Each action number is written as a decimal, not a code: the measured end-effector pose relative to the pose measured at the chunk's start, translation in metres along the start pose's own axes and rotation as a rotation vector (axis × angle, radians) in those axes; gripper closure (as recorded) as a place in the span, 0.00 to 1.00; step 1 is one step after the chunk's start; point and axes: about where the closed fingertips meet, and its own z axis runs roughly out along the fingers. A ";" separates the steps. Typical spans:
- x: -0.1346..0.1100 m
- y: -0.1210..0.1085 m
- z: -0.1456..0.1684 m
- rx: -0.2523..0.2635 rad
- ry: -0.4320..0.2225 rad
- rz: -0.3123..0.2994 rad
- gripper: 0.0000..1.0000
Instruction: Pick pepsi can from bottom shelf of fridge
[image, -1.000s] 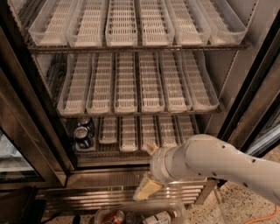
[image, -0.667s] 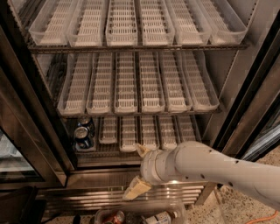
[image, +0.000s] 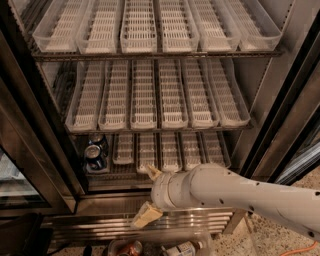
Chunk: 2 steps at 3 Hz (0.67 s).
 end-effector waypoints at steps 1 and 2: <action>-0.002 -0.001 0.007 0.052 -0.024 0.009 0.00; -0.010 0.002 0.027 0.139 -0.111 0.023 0.00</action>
Offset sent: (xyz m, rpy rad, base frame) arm 0.0419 0.0459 -0.0006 0.2823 -0.2990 -0.2560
